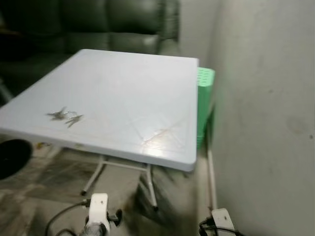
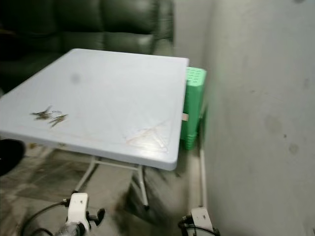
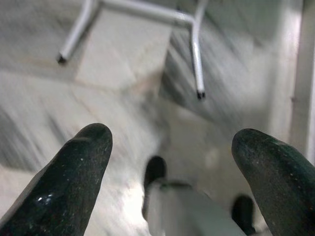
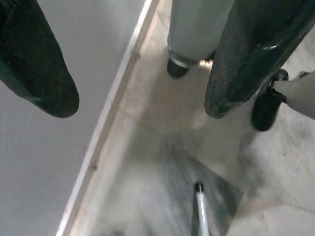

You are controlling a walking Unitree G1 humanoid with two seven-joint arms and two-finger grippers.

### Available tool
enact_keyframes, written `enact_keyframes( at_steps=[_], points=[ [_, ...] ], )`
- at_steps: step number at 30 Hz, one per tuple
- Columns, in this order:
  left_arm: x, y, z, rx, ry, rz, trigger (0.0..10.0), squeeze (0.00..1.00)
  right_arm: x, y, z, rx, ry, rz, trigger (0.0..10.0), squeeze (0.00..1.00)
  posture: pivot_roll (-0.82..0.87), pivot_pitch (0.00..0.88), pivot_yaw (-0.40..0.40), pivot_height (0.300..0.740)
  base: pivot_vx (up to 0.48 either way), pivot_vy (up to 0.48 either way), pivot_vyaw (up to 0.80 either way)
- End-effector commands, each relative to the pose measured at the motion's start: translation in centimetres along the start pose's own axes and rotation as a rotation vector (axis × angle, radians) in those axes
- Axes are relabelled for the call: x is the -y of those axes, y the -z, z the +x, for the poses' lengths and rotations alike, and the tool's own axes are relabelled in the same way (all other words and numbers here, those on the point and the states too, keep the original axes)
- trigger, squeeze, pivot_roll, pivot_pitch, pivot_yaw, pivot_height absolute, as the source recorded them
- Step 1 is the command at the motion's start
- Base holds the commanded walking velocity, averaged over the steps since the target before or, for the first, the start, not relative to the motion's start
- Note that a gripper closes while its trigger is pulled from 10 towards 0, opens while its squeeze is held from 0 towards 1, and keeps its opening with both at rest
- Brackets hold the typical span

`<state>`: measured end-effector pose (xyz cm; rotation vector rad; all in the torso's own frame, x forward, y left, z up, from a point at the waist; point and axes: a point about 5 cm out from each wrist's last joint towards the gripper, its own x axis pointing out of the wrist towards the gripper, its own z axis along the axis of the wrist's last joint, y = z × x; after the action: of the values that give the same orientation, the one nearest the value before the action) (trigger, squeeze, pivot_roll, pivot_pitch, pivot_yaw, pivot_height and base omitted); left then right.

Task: Hang keys on a hook

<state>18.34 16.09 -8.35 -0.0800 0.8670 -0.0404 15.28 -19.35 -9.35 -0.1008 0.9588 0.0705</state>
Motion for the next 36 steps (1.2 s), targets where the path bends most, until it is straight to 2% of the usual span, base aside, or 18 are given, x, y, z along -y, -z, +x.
enact_keyframes(
  at_steps=[1,8,36],
  points=[
    [-0.62,-0.5,0.06,0.007,-0.018,0.0,10.0,0.0,-0.15,-0.44,0.12,0.016,-0.001,0.032,10.0,0.0,0.02,0.0,-0.03,0.74,0.0,0.0,0.0],
    [-0.58,-0.52,0.08,0.008,-0.021,-0.025,10.0,0.0,-0.12,-0.56,0.13,0.022,-0.002,0.022,10.0,0.0,0.02,0.0,-0.031,0.74,0.0,0.051,0.0],
    [-0.67,-0.48,0.06,0.007,-0.025,-0.046,10.0,0.0,-0.13,-0.4,0.08,0.02,-0.01,0.025,10.0,0.0,0.02,0.0,-0.038,0.74,0.0,0.451,0.0]
  ],
)
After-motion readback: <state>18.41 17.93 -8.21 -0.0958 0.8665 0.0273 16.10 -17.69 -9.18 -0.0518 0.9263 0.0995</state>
